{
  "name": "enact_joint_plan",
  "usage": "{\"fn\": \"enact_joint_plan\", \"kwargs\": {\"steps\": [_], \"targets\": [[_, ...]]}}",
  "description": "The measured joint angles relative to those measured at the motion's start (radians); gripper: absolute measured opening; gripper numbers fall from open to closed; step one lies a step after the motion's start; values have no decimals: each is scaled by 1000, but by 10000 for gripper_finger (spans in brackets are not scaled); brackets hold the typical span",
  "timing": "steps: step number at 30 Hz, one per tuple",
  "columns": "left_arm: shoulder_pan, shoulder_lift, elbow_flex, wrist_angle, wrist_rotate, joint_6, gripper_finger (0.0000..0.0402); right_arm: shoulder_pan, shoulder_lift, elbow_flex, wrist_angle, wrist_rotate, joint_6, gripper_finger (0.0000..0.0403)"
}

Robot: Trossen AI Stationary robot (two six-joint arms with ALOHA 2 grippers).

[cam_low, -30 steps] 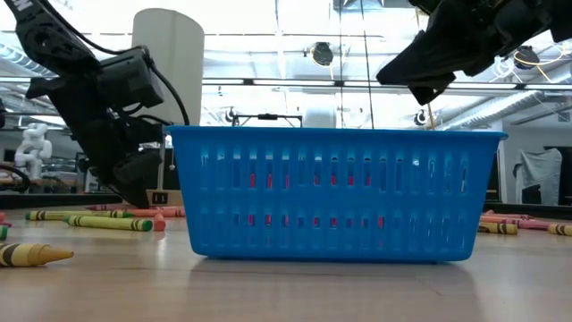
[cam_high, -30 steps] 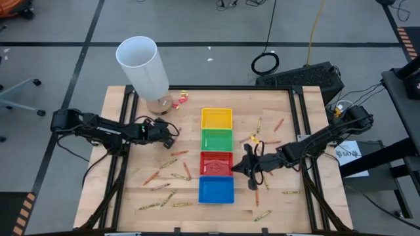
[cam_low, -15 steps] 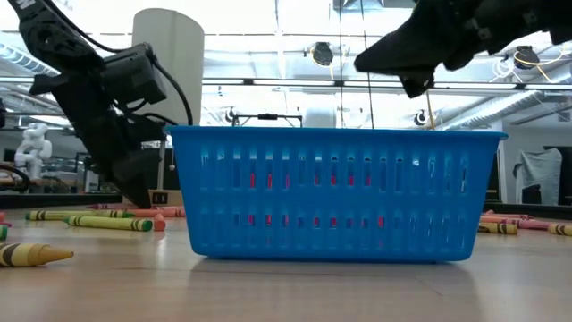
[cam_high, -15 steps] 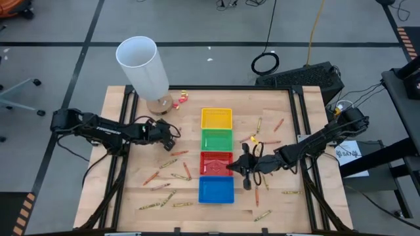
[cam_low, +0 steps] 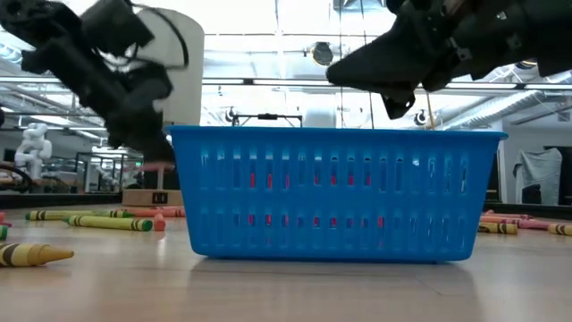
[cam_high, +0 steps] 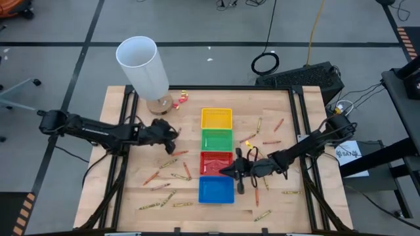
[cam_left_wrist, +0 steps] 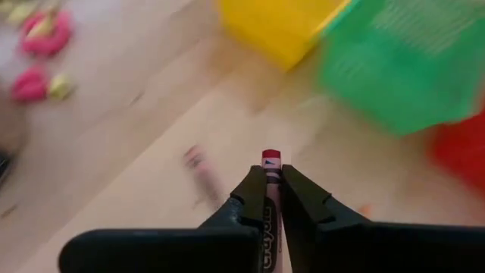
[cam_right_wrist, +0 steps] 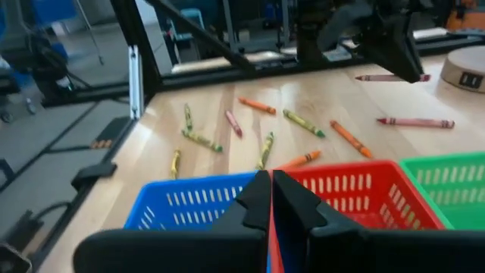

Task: Sort crayons
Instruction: Put the red crayon into the blue bin

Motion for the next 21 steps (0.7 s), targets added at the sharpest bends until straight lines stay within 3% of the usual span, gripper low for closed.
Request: {"fn": "enact_joint_plan", "kwargs": {"steps": [9,14,21], "targets": [[-93,-42,2,346,48,171,22,-2,50,0,150,86,-6,4],[-135,-26,3,530,52,246,22,-17,80,0,274,83,-64,4],[-173,-3,3,696,52,294,22,-90,97,56,292,75,-124,23]]}}
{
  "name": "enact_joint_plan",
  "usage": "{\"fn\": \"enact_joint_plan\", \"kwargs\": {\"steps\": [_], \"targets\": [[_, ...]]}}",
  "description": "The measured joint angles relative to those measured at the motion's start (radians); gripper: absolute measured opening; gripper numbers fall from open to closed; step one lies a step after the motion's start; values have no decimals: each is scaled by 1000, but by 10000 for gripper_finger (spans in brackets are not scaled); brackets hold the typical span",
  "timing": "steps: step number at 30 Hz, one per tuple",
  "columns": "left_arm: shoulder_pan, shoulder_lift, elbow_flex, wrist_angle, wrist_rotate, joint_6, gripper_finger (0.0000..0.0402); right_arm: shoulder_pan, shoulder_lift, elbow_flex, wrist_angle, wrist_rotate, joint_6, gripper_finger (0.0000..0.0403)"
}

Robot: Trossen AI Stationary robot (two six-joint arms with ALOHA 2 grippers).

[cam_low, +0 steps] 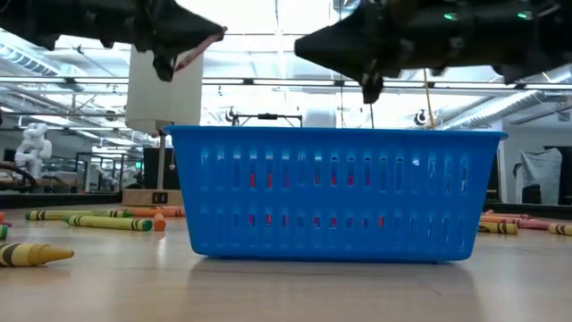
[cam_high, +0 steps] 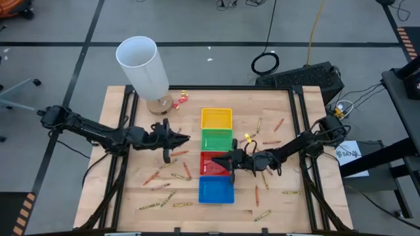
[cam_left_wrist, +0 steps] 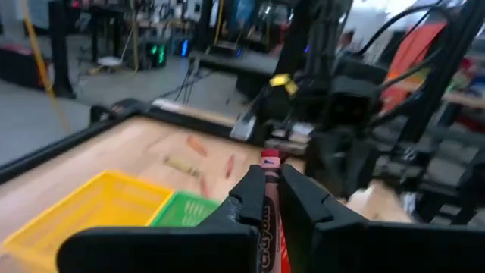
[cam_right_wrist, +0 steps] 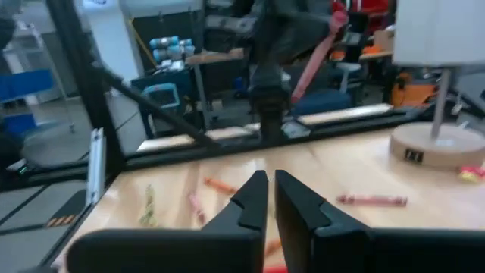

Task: Sort crayons
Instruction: Put the red crayon into the blue bin

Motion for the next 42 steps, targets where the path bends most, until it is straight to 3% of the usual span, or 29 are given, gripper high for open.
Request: {"fn": "enact_joint_plan", "kwargs": {"steps": [5,16,24,28,34,42], "targets": [[-30,75,1,171,0,61,22,-45,20,77,-54,-79,-87,75],[-92,341,0,539,0,176,22,-80,47,115,-76,-80,-57,162],[-94,484,20,744,0,229,22,-80,47,115,-76,-80,-59,171],[-94,547,84,744,0,258,22,-80,47,115,-75,-85,-59,171],[-94,641,179,741,14,287,22,-79,47,115,-87,-182,-59,171],[-94,696,232,732,23,286,22,-79,47,115,-100,-184,-73,171]]}}
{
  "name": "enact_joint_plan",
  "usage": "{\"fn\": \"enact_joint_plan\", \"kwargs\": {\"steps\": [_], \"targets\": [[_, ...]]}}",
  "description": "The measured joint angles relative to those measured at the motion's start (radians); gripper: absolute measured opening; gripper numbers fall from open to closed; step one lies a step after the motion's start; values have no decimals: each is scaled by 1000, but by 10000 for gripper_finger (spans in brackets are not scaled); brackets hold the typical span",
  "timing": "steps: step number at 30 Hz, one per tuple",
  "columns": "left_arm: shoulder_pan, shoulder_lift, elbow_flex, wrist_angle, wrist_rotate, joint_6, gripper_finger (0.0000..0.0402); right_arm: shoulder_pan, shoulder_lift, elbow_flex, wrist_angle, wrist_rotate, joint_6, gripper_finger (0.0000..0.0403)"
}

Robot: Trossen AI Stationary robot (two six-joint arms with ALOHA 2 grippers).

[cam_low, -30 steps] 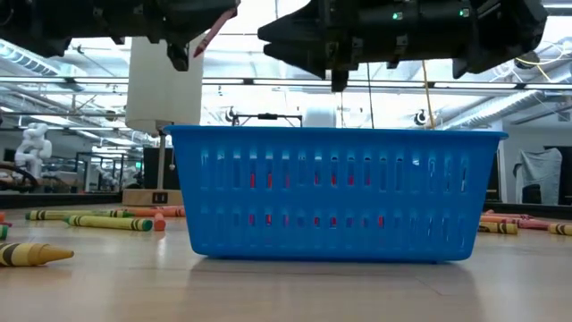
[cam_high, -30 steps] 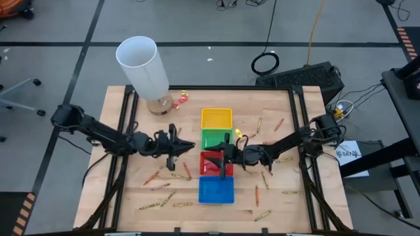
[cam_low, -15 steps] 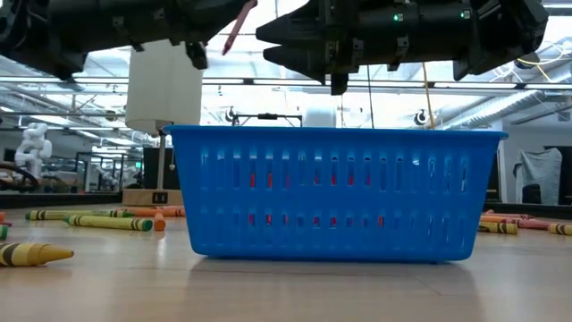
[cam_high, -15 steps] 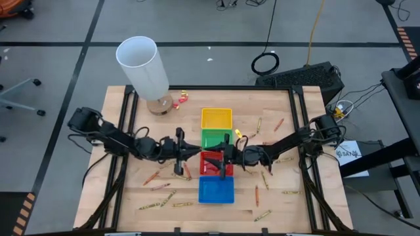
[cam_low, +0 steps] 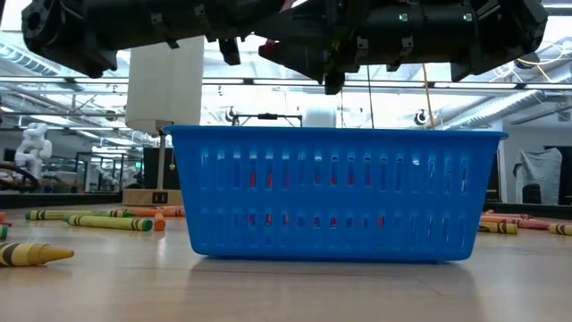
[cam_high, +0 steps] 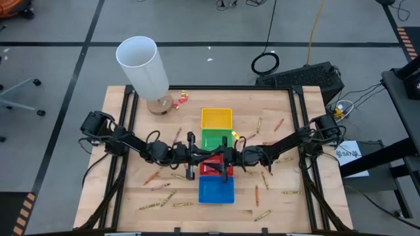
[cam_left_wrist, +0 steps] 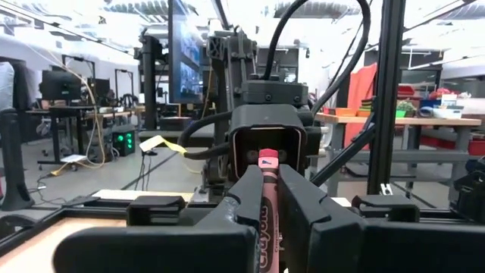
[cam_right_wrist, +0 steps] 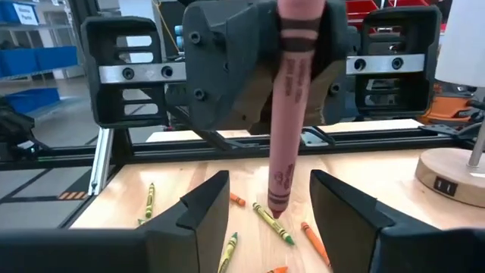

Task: Sort crayons
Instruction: Put the red crayon into the blue bin

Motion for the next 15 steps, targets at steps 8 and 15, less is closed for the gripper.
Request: {"fn": "enact_joint_plan", "kwargs": {"steps": [8,15], "targets": [[0,2,0,-28,0,-6,22,0,0,0,-1,1,-13,116],[0,2,0,-27,0,-6,22,0,0,0,-27,3,-13,37]]}}
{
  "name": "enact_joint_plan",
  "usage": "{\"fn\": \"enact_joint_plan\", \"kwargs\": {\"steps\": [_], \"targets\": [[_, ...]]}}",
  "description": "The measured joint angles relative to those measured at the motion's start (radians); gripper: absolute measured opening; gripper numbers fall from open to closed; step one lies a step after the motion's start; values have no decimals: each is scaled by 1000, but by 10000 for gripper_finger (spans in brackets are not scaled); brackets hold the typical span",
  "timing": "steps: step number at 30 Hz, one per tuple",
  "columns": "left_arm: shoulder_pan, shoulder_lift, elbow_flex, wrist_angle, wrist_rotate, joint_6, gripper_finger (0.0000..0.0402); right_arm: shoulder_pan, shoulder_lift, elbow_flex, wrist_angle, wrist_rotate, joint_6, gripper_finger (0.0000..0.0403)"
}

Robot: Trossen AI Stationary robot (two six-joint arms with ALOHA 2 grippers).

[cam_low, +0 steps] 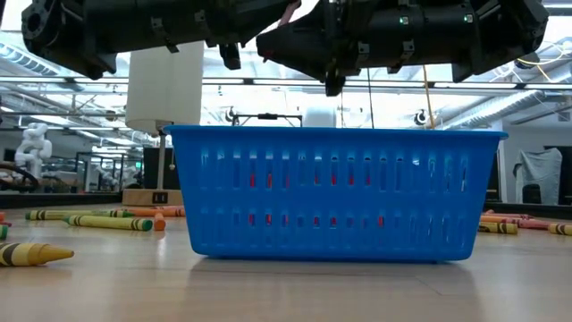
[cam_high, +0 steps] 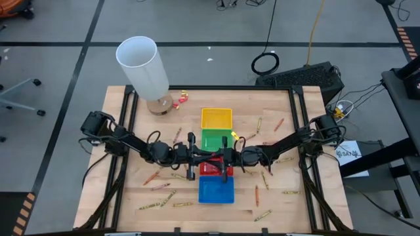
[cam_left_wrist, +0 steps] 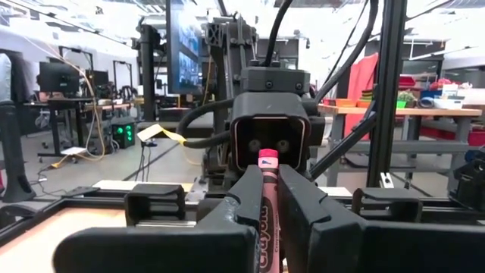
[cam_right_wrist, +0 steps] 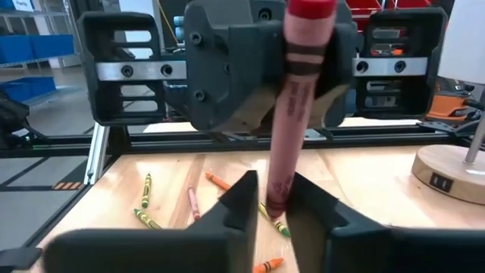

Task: Sort crayons
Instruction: Put the red crayon into the blue bin

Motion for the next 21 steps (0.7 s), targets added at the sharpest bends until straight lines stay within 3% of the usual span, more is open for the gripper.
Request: {"fn": "enact_joint_plan", "kwargs": {"steps": [4,10,21], "targets": [[0,0,-1,-7,0,0,22,0,0,0,-8,0,-2,8],[-6,0,0,-25,-2,-1,38,2,0,0,-15,0,-1,14],[-50,-23,-2,-106,-104,4,173,32,0,0,-52,0,0,13]]}}
